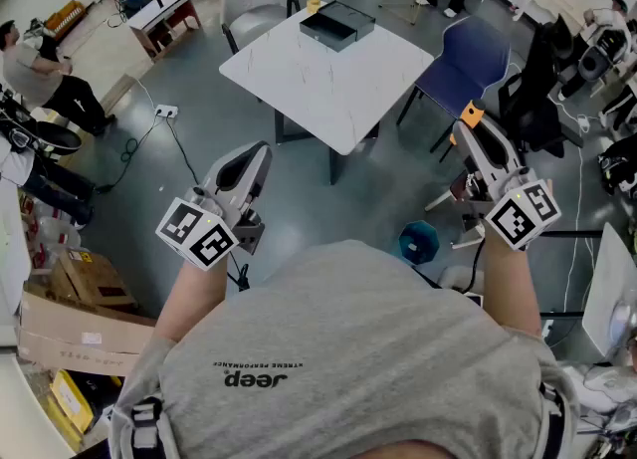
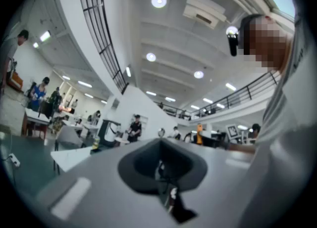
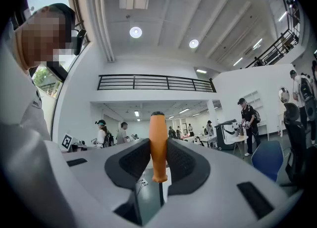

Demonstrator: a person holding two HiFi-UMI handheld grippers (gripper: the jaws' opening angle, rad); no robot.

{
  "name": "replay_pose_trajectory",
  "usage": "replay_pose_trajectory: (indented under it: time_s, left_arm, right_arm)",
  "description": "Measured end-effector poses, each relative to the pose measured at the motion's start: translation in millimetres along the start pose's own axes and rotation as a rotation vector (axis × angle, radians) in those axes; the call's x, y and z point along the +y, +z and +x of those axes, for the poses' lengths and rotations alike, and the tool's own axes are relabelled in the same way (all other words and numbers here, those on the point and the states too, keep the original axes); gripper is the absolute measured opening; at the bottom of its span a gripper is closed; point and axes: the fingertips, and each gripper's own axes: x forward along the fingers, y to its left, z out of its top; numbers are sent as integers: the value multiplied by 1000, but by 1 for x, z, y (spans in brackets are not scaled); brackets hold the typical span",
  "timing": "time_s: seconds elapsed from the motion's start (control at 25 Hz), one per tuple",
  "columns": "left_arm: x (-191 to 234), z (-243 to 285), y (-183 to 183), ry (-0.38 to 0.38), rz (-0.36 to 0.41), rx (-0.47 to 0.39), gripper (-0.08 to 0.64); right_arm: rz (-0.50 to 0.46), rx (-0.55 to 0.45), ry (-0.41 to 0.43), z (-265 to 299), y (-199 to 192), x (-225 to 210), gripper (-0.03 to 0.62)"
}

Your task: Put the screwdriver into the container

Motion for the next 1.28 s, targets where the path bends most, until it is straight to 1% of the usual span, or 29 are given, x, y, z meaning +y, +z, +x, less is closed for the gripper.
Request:
replay_pose_trajectory:
  time_s: [0.44, 0.68, 1.0, 1.28]
  left_arm:
    - [-3, 2, 1, -8, 2, 7, 2]
    - [-17, 10, 0, -10, 8, 6, 2]
    - [-53, 37, -4, -9, 23, -7, 2]
    - [-97, 70, -21, -20, 5, -3, 2]
  right_arm:
    - [-9, 9, 16, -2, 3, 4, 100]
    - [12, -24, 32, -18, 9, -2, 100]
    - [-3, -37, 56, -55, 21, -23, 100]
    - [-1, -33, 68, -94, 24, -52, 100]
